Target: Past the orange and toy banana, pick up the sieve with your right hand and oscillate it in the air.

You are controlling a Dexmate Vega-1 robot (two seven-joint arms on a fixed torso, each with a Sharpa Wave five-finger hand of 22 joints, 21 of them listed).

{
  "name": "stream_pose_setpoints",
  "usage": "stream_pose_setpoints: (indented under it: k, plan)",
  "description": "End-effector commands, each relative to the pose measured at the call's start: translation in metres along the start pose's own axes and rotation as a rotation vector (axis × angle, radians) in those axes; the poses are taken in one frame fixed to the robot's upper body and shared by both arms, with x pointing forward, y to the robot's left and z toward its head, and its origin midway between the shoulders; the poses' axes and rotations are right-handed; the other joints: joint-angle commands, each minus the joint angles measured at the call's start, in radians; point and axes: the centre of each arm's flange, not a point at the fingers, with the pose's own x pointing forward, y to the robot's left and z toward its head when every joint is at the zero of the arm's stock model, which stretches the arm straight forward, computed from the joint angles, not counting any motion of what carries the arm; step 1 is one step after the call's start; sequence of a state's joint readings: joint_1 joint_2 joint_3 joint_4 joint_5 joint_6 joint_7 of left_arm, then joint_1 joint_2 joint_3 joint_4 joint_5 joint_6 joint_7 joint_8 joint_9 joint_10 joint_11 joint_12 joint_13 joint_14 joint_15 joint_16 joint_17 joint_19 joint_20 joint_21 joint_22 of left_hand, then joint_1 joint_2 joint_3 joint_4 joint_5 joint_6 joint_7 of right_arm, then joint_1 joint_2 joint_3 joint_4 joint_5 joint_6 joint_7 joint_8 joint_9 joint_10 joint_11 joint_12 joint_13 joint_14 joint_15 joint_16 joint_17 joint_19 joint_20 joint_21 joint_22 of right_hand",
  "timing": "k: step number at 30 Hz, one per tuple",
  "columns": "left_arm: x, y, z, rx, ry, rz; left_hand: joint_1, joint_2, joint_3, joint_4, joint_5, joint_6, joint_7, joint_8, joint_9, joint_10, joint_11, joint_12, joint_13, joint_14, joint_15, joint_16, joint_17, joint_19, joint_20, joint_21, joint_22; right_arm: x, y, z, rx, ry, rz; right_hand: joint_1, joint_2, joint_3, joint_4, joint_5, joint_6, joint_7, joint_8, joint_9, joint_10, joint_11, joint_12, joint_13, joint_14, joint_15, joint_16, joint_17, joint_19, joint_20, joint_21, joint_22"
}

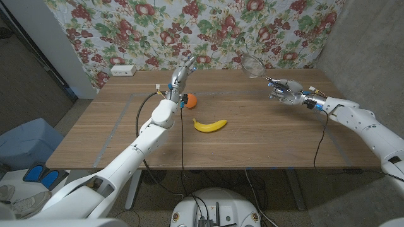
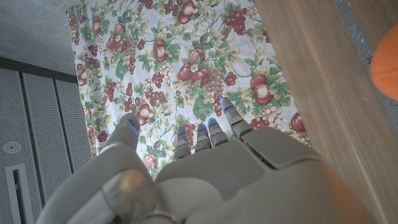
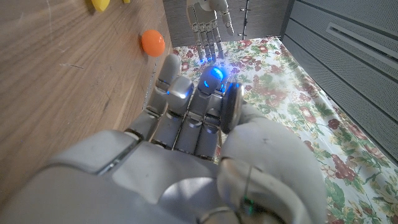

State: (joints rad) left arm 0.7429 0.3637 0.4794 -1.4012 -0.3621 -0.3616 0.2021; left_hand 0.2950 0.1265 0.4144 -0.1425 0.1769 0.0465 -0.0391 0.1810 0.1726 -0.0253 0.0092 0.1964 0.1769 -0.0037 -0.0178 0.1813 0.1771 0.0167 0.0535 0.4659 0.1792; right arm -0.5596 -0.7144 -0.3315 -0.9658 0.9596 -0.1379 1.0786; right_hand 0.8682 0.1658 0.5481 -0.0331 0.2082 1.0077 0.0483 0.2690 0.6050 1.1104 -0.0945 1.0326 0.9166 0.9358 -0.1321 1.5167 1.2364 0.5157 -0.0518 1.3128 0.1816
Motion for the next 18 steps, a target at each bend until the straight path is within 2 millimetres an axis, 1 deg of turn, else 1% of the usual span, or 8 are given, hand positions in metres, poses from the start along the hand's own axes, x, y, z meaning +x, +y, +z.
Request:
stream_pose_setpoints:
  k: [1, 5, 6, 7, 10, 16, 18]
  plan:
    - [0.0025, -0.0002, -0.0010, 0.002, 0.004, -0.003, -0.005, 0.000, 0.005, -0.001, -0.001, 0.000, 0.004, -0.001, 0.000, -0.008, -0.002, -0.002, 0.003, -0.004, 0.001, 0.004, -0.001, 0.006, 0.002, -0.004, 0.002, -0.0013, -0.0009, -0.0022, -0.018, 0.056, -0.049, -0.006, 0.000, 0.001, 0.003, 0.005, 0.039, 0.029, -0.005, 0.003, -0.026, -0.028, 0.003, 0.002, -0.003, -0.080, 0.008, 0.000, -0.002, -0.086, 0.005, -0.001]
    - [0.0026, -0.0003, -0.0014, 0.002, 0.008, -0.001, -0.006, 0.000, 0.006, -0.002, -0.001, -0.001, 0.003, -0.001, 0.000, -0.007, -0.003, -0.002, 0.003, -0.003, 0.001, 0.005, -0.001, 0.007, 0.002, -0.005, 0.002, -0.0005, -0.0006, -0.0021, -0.033, 0.104, -0.074, -0.006, 0.001, 0.002, 0.002, 0.004, 0.041, 0.030, -0.005, 0.004, -0.020, -0.026, -0.006, -0.017, -0.001, -0.080, 0.009, 0.000, 0.000, -0.084, 0.007, -0.001]
    - [0.0026, -0.0003, -0.0014, 0.004, 0.009, 0.000, -0.006, 0.000, 0.007, -0.002, -0.001, -0.001, 0.004, -0.001, 0.000, -0.007, -0.003, -0.002, 0.003, -0.004, 0.001, 0.004, -0.001, 0.007, 0.001, -0.006, 0.002, -0.0002, -0.0004, -0.0022, -0.037, 0.114, -0.079, -0.006, 0.001, 0.002, 0.001, 0.004, 0.042, 0.031, -0.006, 0.003, -0.022, -0.024, -0.001, -0.009, 0.000, -0.080, 0.009, 0.000, 0.000, -0.084, 0.007, -0.001]
    - [0.0027, -0.0003, -0.0015, 0.005, 0.009, 0.002, -0.006, 0.000, 0.007, -0.002, -0.001, -0.001, 0.003, -0.001, 0.000, -0.006, -0.002, -0.002, 0.003, -0.004, 0.002, 0.004, -0.001, 0.007, 0.001, -0.006, 0.002, 0.0001, -0.0001, -0.0020, -0.046, 0.129, -0.086, -0.004, 0.002, 0.003, 0.000, 0.004, 0.045, 0.033, -0.008, 0.000, -0.017, -0.022, -0.008, -0.023, 0.002, -0.080, 0.010, -0.001, 0.003, -0.081, 0.008, -0.001]
    - [0.0031, -0.0008, -0.0015, 0.005, 0.013, -0.002, -0.007, 0.000, 0.008, -0.003, -0.001, 0.000, 0.004, -0.001, 0.000, -0.006, -0.003, -0.002, 0.003, -0.005, 0.002, 0.004, -0.001, 0.007, 0.001, -0.007, 0.002, -0.0001, 0.0004, -0.0014, -0.056, 0.175, -0.118, -0.003, 0.003, 0.005, -0.002, 0.003, 0.049, 0.039, -0.009, -0.004, -0.015, -0.021, 0.001, -0.013, 0.004, -0.080, 0.010, -0.001, 0.007, -0.080, 0.010, 0.000]
    - [0.0034, -0.0013, -0.0012, 0.007, 0.015, -0.002, -0.008, -0.001, 0.009, -0.004, -0.001, 0.001, 0.004, 0.000, 0.000, -0.006, -0.003, -0.002, 0.003, -0.005, 0.002, 0.004, -0.001, 0.008, 0.000, -0.008, 0.002, -0.0032, -0.0014, -0.0024, -0.068, 0.295, -0.185, 0.002, 0.005, 0.009, -0.007, 0.003, 0.051, 0.042, -0.009, -0.002, -0.009, -0.020, -0.002, -0.021, 0.011, -0.080, 0.012, -0.001, 0.013, -0.078, 0.013, -0.001]
    - [0.0034, -0.0017, -0.0012, 0.008, 0.016, -0.003, -0.009, -0.001, 0.009, -0.004, -0.001, 0.001, 0.005, 0.000, 0.000, -0.006, -0.002, -0.002, 0.003, -0.006, 0.002, 0.004, -0.001, 0.008, 0.000, -0.009, 0.002, -0.0045, -0.0024, -0.0033, -0.070, 0.327, -0.206, 0.004, 0.005, 0.010, -0.009, 0.002, 0.052, 0.044, -0.009, -0.003, -0.011, -0.020, 0.005, -0.010, 0.015, -0.080, 0.013, -0.001, 0.015, -0.077, 0.015, -0.001]
